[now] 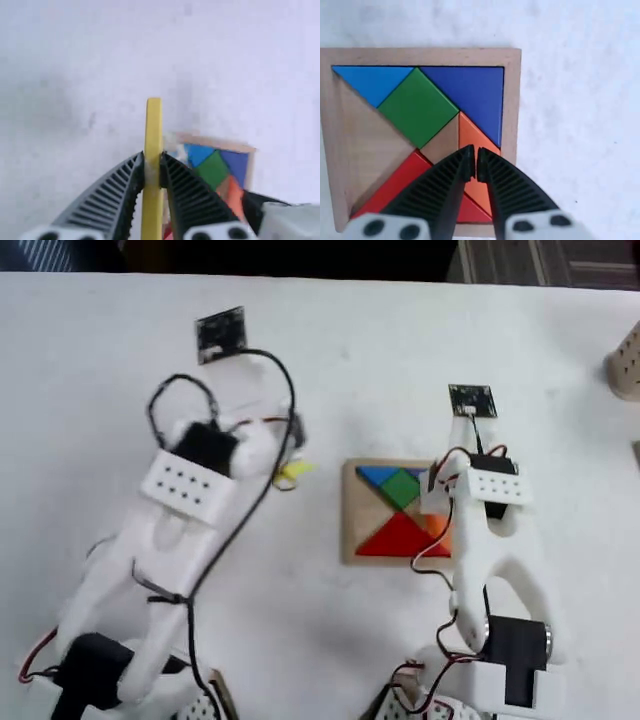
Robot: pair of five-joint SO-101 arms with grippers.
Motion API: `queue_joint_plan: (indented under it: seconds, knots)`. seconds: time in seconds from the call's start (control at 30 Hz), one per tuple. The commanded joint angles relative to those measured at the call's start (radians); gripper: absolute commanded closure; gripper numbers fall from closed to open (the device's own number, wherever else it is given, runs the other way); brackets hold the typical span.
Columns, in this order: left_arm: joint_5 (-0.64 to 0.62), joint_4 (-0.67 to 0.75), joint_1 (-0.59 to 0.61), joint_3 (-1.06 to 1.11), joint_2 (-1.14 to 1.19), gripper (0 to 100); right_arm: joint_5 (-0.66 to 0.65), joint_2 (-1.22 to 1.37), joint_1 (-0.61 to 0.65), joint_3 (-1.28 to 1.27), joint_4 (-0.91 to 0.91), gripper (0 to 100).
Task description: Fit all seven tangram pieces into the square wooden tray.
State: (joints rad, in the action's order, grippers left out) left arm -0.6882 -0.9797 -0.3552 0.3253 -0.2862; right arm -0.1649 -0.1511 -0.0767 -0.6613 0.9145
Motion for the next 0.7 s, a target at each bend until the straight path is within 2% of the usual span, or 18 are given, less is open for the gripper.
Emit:
queue_joint_plan:
  seconds: [0.0,0.1,0.4,0.6,0.67]
  knots:
    - [-0.14,0.241,-0.125,0.017,0.035,98,-0.009,-0.044,-0.007,0.003,-0.021,98.1]
    - [-0.163,0.316,-0.189,0.037,0.137,98,-0.009,-0.044,-0.007,0.003,-0.021,98.1]
    - [-0.16,0.321,-0.236,-0.095,0.438,98,-0.009,-0.044,-0.005,0.003,-0.021,98.1]
    - [-0.158,0.322,-0.239,-0.074,0.479,97,-0.009,-0.044,-0.002,0.003,-0.021,98.1]
    - [-0.157,0.316,-0.234,-0.071,0.481,94,-0.009,-0.044,0.001,0.002,-0.021,98.1]
